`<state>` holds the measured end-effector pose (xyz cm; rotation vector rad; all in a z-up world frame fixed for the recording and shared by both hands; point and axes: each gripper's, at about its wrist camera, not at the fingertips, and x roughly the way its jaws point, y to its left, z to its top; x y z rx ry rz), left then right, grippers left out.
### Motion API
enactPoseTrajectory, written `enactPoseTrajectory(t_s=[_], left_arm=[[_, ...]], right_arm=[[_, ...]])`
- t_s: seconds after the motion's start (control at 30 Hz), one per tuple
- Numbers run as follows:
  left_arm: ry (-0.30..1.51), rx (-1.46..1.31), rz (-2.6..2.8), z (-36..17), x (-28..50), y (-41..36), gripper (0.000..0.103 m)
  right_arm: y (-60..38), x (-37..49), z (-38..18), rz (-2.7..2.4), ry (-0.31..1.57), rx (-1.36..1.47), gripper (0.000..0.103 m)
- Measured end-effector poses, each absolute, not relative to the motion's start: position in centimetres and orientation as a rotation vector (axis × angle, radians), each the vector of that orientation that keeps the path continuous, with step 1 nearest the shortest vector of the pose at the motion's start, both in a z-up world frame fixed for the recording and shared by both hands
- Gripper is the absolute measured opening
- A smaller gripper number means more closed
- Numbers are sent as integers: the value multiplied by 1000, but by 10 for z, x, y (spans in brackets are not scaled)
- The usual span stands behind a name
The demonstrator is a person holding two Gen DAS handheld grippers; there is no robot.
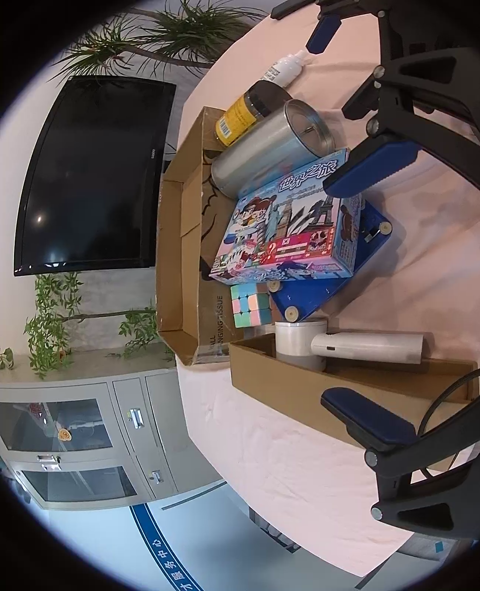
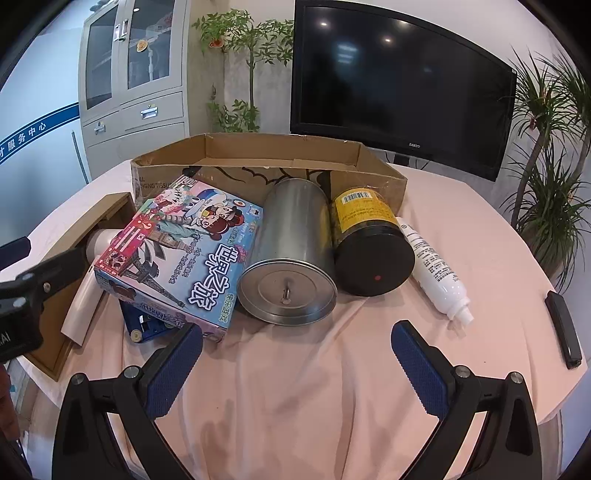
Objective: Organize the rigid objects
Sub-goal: 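Move the left tool toward the long cardboard insert tray, then grasp the long cardboard insert tray by its edge with the left gripper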
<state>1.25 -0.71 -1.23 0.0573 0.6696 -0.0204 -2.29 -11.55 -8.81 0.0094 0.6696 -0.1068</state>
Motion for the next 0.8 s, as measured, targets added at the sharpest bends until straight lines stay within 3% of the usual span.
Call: enactPoseTrajectory(t_s=[0.47, 0.63, 0.8], left_arm=[[714, 75, -13, -13, 17, 3, 102], [719, 113, 49, -11, 4, 44, 102], [821, 106, 112, -49, 0, 90, 101]], right_arm=[[-112, -17, -91, -63, 668, 8, 103], [-94, -28, -78, 129, 606, 11, 103], [-55, -33, -79, 372, 602, 4, 103]])
